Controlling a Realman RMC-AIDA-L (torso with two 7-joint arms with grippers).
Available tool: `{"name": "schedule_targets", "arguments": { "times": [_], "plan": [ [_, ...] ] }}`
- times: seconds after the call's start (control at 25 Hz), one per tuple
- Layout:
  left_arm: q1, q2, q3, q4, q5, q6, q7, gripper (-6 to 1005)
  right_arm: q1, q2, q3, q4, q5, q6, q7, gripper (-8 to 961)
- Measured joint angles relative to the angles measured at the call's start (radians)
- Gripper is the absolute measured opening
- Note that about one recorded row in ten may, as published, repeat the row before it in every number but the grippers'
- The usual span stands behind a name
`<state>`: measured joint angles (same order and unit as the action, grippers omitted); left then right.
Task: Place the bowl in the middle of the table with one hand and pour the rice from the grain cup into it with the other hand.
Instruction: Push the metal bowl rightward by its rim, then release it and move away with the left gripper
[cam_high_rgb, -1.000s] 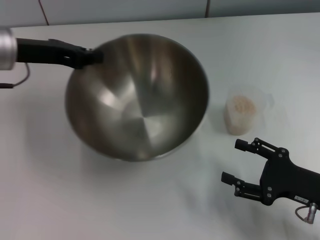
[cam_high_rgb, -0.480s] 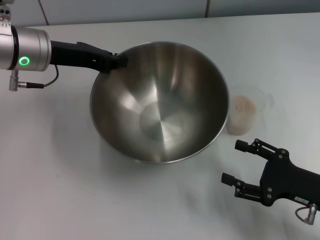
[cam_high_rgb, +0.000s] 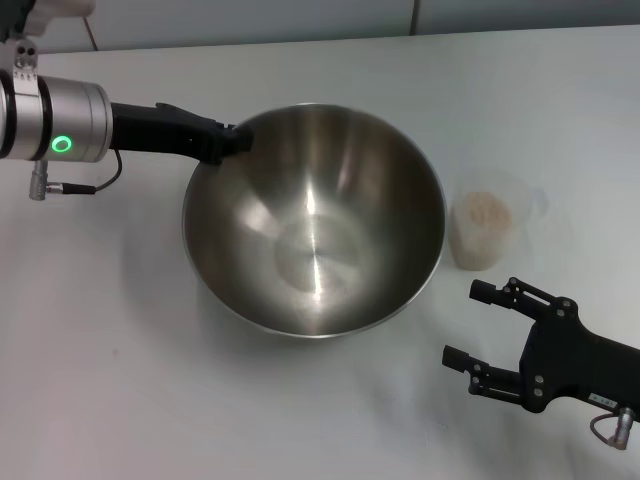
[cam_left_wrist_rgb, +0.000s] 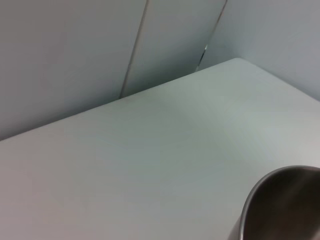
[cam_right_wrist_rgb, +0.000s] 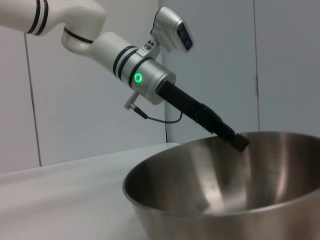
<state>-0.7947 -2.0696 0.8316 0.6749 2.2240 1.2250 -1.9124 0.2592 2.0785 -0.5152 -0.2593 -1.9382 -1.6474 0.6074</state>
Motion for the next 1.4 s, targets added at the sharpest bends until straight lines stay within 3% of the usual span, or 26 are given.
{"name": "schedule_targets", "arguments": {
  "times": [0.44, 1.12, 1.4],
  "plan": [
    [0.004, -0.001, 0.024, -0.035, -0.003, -0.065, 0.020, 100, 0.000, 0.000, 0.001, 0.000, 0.000, 0.000, 0.000, 818],
    [0.009, 0.000, 0.030, -0.040, -0.040, -0.064, 0.017, 122, -0.002, 0.000, 0.001, 0.000, -0.002, 0.000, 0.000, 819],
    [0.009, 0.001, 0.031, -0.040, -0.041, -0.065, 0.005, 281, 0.000, 0.000, 0.001, 0.000, -0.002, 0.000, 0.000, 819]
  ]
}}
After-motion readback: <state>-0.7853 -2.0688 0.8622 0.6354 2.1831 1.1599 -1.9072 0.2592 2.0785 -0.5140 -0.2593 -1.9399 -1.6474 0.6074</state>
